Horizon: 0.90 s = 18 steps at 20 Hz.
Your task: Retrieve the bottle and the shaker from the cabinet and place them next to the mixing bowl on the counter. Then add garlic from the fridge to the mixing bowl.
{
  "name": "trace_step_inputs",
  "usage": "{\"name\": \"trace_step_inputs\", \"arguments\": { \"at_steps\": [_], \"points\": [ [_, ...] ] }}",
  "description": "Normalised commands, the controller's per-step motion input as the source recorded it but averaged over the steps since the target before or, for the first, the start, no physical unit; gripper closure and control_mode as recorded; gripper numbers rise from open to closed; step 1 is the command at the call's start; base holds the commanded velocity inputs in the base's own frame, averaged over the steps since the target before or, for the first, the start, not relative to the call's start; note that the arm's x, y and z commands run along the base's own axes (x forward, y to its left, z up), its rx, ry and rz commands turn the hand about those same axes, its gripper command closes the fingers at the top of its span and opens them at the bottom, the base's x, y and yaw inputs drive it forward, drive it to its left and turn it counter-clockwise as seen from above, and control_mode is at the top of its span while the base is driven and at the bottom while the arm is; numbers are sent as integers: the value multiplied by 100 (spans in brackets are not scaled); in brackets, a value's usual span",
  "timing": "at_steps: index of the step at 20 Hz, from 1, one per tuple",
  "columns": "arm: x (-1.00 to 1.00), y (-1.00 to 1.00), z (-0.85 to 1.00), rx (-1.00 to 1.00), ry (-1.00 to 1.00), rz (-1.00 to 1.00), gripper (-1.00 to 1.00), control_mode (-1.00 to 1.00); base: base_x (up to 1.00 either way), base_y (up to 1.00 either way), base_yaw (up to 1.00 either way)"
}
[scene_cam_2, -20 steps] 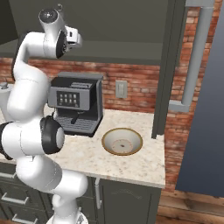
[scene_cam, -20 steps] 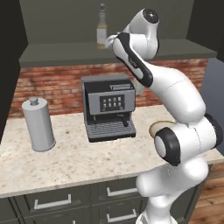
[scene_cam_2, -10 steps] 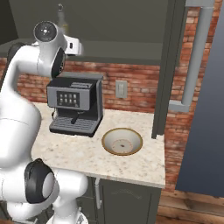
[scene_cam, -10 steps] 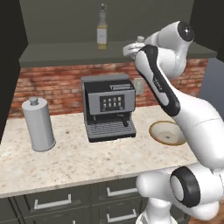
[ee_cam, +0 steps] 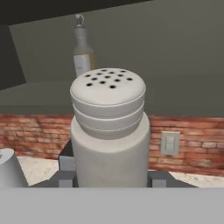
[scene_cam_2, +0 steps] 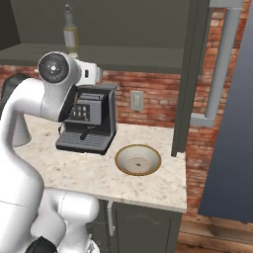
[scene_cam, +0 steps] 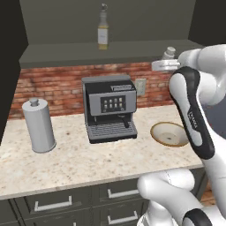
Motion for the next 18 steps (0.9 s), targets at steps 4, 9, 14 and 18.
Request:
{"name": "trace_step_inputs", "arguments": {
  "at_steps": [4, 9, 14, 18],
  "points": [
    [-91, -56, -3, 0, -5, 0, 100, -100, 0, 0, 0],
    [-85, -56, -22, 0, -6, 0, 100, -100, 0, 0, 0],
    [-72, -49, -36, 0, -5, 0, 100, -100, 0, 0, 0],
    [-37, -28, -54, 0, -4, 2, 100, -100, 0, 0, 0]
  ]
}}
